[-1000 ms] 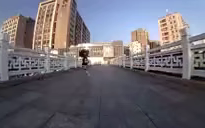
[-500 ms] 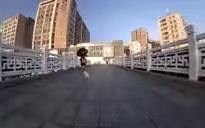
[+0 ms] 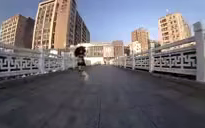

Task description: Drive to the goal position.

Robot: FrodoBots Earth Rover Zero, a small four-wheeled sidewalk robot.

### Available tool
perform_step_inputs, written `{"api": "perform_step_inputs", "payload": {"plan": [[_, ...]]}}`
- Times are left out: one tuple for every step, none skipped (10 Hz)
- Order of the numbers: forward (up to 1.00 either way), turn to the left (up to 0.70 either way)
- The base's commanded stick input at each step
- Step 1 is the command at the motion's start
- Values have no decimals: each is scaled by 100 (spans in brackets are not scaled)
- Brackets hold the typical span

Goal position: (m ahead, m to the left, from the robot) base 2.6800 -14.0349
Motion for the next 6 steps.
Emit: {"api": "perform_step_inputs", "payload": {"plan": [[45,0],[45,0],[45,0],[45,0],[45,0],[45,0]]}}
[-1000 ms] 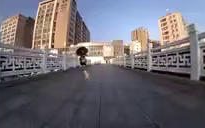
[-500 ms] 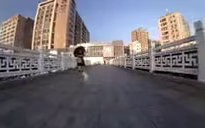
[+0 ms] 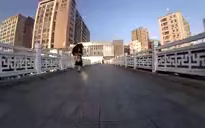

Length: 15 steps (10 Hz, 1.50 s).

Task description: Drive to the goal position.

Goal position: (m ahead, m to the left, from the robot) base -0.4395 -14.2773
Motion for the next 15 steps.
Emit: {"api": "perform_step_inputs", "payload": {"plan": [[45,0],[45,0],[45,0],[45,0],[45,0],[45,0],[45,0],[45,0],[45,0],[45,0],[45,0],[45,0],[45,0],[45,0],[45,0]]}}
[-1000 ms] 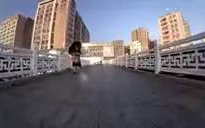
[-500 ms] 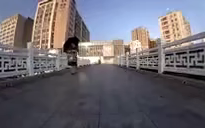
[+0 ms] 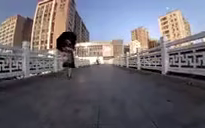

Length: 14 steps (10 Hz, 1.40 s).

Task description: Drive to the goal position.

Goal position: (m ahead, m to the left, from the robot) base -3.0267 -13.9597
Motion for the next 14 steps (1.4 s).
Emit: {"api": "perform_step_inputs", "payload": {"plan": [[45,0],[45,0],[45,0],[45,0],[45,0],[45,0],[45,0],[45,0],[45,0],[45,0],[45,0],[45,0],[45,0],[45,0]]}}
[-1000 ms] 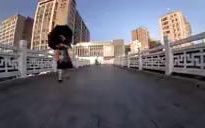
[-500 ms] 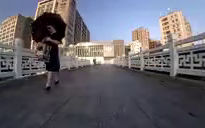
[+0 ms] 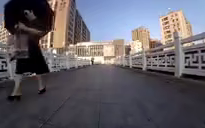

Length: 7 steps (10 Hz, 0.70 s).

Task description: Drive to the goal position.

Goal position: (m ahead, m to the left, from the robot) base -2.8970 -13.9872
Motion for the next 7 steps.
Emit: {"api": "perform_step_inputs", "payload": {"plan": [[45,0],[45,0],[45,0],[45,0],[45,0],[45,0],[45,0]]}}
